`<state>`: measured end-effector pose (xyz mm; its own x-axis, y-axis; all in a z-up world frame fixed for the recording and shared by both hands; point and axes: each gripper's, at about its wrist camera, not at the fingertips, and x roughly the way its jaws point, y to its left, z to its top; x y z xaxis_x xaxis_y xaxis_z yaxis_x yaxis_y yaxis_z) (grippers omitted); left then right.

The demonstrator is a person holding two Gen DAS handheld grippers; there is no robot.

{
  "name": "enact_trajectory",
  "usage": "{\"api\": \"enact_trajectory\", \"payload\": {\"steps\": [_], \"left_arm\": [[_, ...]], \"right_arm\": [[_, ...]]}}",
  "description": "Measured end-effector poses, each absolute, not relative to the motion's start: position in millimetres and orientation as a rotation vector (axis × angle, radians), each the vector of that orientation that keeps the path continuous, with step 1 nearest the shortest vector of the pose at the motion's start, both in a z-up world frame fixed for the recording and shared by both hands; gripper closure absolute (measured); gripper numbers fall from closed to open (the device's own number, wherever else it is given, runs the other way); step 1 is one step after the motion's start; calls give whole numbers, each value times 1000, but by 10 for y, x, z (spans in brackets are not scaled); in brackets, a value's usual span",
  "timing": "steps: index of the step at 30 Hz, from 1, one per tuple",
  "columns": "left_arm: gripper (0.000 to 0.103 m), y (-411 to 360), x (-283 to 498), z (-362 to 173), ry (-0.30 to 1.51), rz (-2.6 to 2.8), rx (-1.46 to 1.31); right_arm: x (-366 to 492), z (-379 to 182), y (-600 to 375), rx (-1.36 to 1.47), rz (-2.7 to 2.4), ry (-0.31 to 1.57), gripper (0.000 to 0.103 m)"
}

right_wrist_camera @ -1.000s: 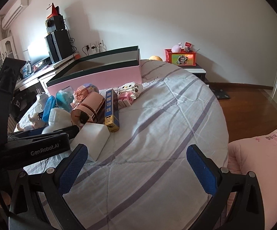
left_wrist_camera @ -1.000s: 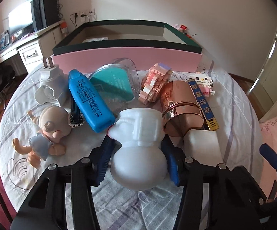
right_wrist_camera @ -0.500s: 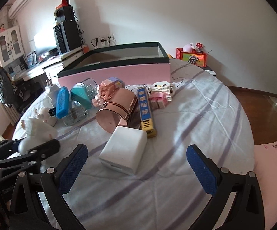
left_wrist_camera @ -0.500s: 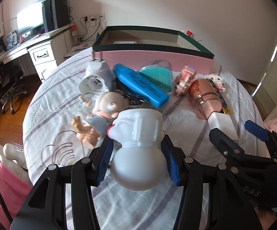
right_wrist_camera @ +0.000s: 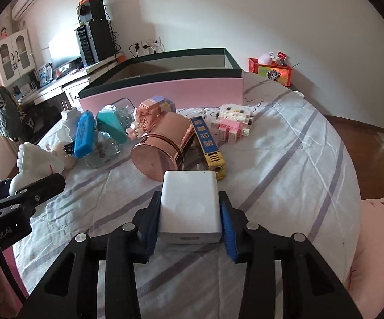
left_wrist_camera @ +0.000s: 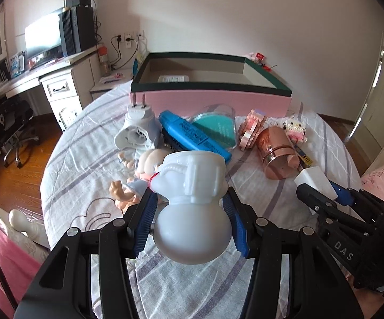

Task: Organize rigid objects
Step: 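Place the white figurine in the pink box with the left tool while the right tool places the charger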

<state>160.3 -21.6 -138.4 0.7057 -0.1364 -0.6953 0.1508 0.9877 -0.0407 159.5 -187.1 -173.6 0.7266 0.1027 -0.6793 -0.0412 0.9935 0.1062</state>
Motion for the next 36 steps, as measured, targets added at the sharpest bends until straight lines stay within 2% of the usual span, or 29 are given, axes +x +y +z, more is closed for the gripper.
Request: {"api": "enact_trajectory", "payload": {"steps": [13,22,30,36], "left_arm": [[51,-335,1656,-825,596,-130,78],[51,-402,2118,-557,555,-180,98],[51,-474,3016,-512,613,-200,117],[51,-508,3694,-793,733,-167,133]], "right_arm": [[1454,-1035,-1760,48,142,575,62],[1773,-675,-1646,-4,169,493,62],[2463,-575,-1682,-41,159,503,62],[3097,-711,-1763,-26,156,579,62]]}}
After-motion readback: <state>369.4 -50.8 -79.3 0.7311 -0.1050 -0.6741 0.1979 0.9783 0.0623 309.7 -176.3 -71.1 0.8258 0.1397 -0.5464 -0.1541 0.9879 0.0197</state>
